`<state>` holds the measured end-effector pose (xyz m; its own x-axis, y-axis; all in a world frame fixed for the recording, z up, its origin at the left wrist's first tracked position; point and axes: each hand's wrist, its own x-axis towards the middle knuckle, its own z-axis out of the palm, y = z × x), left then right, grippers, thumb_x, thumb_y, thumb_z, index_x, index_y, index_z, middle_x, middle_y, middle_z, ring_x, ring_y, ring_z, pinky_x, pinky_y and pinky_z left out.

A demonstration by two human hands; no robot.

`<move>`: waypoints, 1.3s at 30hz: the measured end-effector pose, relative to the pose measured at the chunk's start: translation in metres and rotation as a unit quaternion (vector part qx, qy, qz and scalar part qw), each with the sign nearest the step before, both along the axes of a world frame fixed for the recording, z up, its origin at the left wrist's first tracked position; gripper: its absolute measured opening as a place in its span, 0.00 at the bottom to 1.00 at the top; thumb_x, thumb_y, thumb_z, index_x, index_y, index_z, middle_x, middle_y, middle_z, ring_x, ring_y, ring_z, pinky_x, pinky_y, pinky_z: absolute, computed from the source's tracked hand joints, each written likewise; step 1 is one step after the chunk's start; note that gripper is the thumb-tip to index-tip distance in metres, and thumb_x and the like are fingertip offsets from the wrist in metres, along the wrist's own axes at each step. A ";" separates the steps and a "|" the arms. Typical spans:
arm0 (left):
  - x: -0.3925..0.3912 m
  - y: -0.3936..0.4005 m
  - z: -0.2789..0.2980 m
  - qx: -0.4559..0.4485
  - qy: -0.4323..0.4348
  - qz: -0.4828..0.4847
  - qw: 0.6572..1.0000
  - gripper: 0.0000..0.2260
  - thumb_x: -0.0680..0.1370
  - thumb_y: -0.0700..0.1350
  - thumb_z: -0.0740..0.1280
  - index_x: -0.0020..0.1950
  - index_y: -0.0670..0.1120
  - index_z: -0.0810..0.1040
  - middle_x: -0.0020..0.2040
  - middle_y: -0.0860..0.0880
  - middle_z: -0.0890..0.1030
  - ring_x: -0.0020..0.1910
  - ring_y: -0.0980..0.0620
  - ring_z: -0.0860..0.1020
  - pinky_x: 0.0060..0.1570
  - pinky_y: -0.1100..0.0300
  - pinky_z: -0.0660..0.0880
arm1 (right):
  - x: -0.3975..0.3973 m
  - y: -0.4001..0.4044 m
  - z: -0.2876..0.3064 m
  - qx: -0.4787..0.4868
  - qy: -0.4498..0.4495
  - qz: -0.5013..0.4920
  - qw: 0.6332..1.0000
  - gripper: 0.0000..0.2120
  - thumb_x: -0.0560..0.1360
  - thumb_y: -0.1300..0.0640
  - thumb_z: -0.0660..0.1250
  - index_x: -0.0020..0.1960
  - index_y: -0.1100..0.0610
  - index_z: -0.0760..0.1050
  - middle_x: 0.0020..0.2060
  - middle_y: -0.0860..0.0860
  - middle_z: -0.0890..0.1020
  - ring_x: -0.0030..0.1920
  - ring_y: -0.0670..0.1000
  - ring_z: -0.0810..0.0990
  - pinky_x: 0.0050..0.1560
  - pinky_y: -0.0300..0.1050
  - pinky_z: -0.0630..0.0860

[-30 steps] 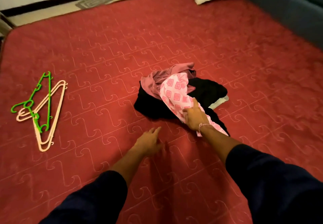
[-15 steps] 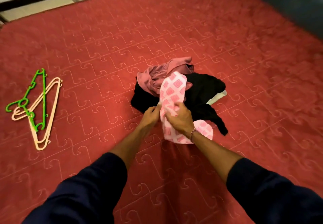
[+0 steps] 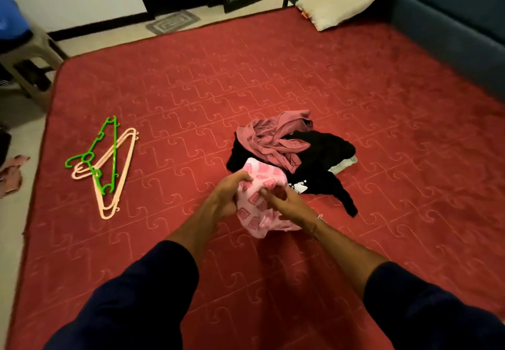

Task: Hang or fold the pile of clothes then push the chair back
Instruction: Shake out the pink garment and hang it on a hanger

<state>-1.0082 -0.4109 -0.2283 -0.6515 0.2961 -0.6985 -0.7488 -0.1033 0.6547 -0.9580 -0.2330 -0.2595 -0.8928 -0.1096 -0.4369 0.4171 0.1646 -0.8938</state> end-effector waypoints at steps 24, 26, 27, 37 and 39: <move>0.081 -0.131 0.256 0.107 0.275 0.012 0.956 0.10 0.82 0.36 0.60 0.59 0.39 0.78 0.50 0.43 0.86 0.46 0.49 0.85 0.44 0.56 0.82 | 0.053 -0.122 0.283 -0.217 0.145 -0.058 0.964 0.13 0.76 0.59 0.73 0.57 0.65 0.82 0.52 0.62 0.85 0.52 0.60 0.84 0.54 0.54 0.82; 0.088 -0.144 0.279 0.098 0.307 0.018 0.946 0.09 0.83 0.39 0.61 0.59 0.39 0.79 0.49 0.43 0.86 0.45 0.49 0.85 0.43 0.56 0.82 | 0.065 -0.128 0.303 -0.186 0.177 -0.067 0.964 0.10 0.76 0.56 0.74 0.52 0.63 0.83 0.46 0.60 0.86 0.44 0.57 0.84 0.43 0.47 0.81; 0.092 -0.152 0.289 0.094 0.318 0.021 0.943 0.10 0.82 0.41 0.62 0.59 0.39 0.79 0.50 0.42 0.85 0.46 0.48 0.85 0.44 0.55 0.82 | 0.070 -0.131 0.312 -0.169 0.188 -0.074 0.965 0.10 0.76 0.55 0.74 0.49 0.62 0.84 0.42 0.58 0.87 0.41 0.55 0.84 0.38 0.44 0.79; 0.141 -0.226 0.375 -0.048 0.423 0.075 0.902 0.17 0.85 0.50 0.57 0.51 0.41 0.81 0.40 0.47 0.85 0.39 0.52 0.83 0.37 0.60 0.80 | 0.114 -0.176 0.392 -0.053 0.249 -0.169 0.952 0.19 0.81 0.40 0.61 0.51 0.55 0.79 0.45 0.52 0.86 0.46 0.51 0.84 0.47 0.43 0.82; 0.150 -0.238 0.387 -0.215 0.489 0.079 0.842 0.21 0.85 0.54 0.56 0.47 0.42 0.81 0.36 0.49 0.82 0.35 0.53 0.81 0.30 0.66 0.74 | 0.121 -0.187 0.398 -0.066 0.251 -0.163 0.952 0.18 0.80 0.40 0.62 0.51 0.53 0.80 0.48 0.55 0.86 0.50 0.55 0.84 0.58 0.56 0.80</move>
